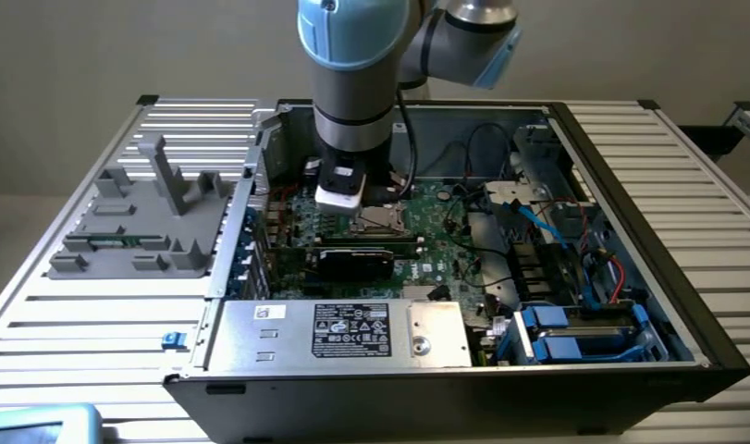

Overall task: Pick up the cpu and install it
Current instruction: 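Install the second cpu locking lever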

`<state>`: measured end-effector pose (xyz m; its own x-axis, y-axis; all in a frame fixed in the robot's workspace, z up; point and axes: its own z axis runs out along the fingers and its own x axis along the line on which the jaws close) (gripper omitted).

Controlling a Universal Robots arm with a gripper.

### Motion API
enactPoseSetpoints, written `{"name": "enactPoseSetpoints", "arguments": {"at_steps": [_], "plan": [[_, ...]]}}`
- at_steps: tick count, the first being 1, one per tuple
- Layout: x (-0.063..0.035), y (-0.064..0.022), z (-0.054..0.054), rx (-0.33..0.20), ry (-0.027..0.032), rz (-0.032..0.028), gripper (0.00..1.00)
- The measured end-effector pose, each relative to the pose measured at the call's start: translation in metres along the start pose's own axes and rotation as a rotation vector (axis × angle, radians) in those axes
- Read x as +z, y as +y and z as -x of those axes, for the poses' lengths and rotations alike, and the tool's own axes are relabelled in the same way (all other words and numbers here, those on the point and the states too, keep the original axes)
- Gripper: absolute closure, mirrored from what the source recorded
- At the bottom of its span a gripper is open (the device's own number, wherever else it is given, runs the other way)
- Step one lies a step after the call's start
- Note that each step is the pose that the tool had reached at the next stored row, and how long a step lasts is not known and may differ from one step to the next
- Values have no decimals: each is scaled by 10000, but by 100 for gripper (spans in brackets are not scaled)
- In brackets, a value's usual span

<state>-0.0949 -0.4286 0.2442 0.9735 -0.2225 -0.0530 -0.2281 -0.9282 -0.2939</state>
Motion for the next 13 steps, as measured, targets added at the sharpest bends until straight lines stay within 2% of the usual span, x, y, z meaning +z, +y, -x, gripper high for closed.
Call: {"name": "enactPoseSetpoints", "arguments": {"at_steps": [7,10,13], "plan": [[33,24,19,-37,-55,-152,89],[40,39,33,-44,-63,-178,89],[35,65,37,-50,-67,-178,89]]}}
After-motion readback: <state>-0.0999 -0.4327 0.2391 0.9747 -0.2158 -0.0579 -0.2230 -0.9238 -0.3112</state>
